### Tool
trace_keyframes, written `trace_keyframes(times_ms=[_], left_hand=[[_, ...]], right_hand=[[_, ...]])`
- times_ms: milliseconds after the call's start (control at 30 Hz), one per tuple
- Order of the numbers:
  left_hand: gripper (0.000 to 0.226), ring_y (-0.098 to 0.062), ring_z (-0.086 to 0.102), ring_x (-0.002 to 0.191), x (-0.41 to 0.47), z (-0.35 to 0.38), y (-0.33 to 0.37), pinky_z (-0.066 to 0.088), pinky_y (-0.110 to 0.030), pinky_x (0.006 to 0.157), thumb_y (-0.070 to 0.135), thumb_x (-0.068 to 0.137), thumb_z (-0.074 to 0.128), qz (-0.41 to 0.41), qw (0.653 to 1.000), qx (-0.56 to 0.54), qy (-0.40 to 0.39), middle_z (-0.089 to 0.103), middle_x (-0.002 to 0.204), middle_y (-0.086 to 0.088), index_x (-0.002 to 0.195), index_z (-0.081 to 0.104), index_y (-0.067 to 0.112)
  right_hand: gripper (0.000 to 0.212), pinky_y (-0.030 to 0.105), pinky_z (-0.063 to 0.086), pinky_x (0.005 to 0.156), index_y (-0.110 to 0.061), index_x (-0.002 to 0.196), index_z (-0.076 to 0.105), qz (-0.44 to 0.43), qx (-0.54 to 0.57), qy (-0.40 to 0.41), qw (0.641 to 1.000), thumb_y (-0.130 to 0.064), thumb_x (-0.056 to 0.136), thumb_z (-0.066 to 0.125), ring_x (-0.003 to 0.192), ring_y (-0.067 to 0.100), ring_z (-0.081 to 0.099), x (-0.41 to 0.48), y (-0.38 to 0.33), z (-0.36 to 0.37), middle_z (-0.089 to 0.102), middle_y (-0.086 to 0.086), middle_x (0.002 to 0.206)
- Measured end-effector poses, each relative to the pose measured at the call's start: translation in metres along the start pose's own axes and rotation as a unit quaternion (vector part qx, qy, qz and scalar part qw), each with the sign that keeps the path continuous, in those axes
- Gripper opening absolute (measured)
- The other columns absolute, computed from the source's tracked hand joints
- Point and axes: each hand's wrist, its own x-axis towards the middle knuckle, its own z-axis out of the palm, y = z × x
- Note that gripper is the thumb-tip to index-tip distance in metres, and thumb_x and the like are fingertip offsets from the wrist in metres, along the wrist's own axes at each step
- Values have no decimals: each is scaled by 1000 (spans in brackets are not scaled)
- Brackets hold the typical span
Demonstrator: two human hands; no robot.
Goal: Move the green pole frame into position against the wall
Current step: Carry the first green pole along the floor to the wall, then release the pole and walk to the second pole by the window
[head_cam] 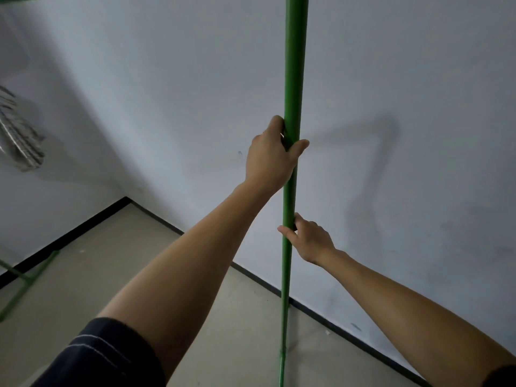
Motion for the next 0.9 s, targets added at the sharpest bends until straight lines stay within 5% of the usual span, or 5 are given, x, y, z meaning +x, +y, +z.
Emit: trace_keyframes(times_ms=[200,433,733,900], left_hand=[[31,-29,66,70,-6,-3,-7,57,-47,67,33,84,65,11,1000,-13,-7,65,85,-13,96,49,9],[25,-25,69,74,-55,-32,-52,58,-44,73,27,89,58,-51,998,-9,-44,69,84,-3,111,59,14],[21,-33,70,86,-232,-150,-207,58,-45,75,16,90,59,-357,931,-77,-9,70,95,-22,109,60,8],[15,-32,69,79,-356,-237,-281,54,-42,69,9,89,60,-509,851,-108,63,71,89,-22,103,62,5]], right_hand=[[47,34,49,63,-14,102,55,-3,-61,8,998,-56,92,36,67,26,61,-3,0,5,62,1,74],[45,32,45,58,-14,91,61,-18,-217,-64,974,-52,94,37,67,21,61,-26,-3,18,66,1,78],[19,36,58,76,-26,91,68,-39,66,-222,972,-43,85,61,77,10,69,-73,-50,126,73,-6,82],[11,29,53,63,-18,92,68,-5,135,-252,958,-28,87,64,75,15,73,-84,-109,194,76,5,84]])
